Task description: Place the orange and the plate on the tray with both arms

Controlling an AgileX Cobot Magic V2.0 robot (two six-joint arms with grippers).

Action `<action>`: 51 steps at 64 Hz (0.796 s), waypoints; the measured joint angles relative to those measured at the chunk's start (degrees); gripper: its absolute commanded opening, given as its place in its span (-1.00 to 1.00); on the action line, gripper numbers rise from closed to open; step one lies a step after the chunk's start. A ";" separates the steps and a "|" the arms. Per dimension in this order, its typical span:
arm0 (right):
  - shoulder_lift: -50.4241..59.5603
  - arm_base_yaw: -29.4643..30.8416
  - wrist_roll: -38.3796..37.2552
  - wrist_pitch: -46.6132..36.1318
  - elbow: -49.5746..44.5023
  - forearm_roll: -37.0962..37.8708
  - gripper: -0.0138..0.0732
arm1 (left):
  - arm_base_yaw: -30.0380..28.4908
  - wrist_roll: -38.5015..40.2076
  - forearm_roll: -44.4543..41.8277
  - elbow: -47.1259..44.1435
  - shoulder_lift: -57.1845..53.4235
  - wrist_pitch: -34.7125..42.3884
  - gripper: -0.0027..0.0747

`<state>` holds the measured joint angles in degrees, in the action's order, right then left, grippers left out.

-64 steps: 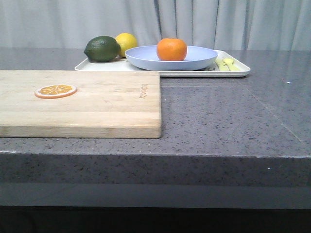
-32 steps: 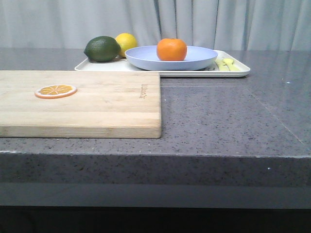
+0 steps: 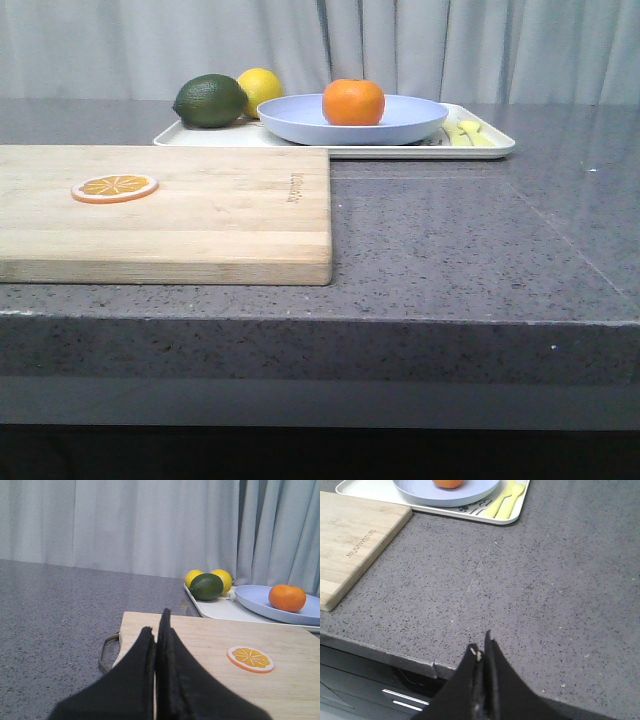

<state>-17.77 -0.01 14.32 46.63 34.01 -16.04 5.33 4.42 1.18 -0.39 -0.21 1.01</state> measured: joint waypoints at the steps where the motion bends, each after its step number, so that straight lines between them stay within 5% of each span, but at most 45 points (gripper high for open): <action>1: 0.00 0.00 0.00 0.00 0.00 0.00 -0.83 | 0.00 0.00 0.00 0.00 0.00 0.00 -0.98; 19: 5.07 -2.14 0.00 -9.00 -5.09 3.21 -0.83 | 0.00 0.00 0.00 0.00 0.00 0.00 -0.98; 35: 12.73 -3.47 0.00 -26.47 -22.76 3.77 -0.83 | 0.00 0.00 0.00 0.00 0.00 0.00 -0.98; 51: 18.25 -1.09 0.00 -34.41 -34.97 3.84 -0.83 | 0.00 0.00 0.00 0.00 0.00 0.11 -0.98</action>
<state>0.48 -1.10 14.32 12.22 -0.96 -12.20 5.33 4.42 1.18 -0.39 -0.21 1.12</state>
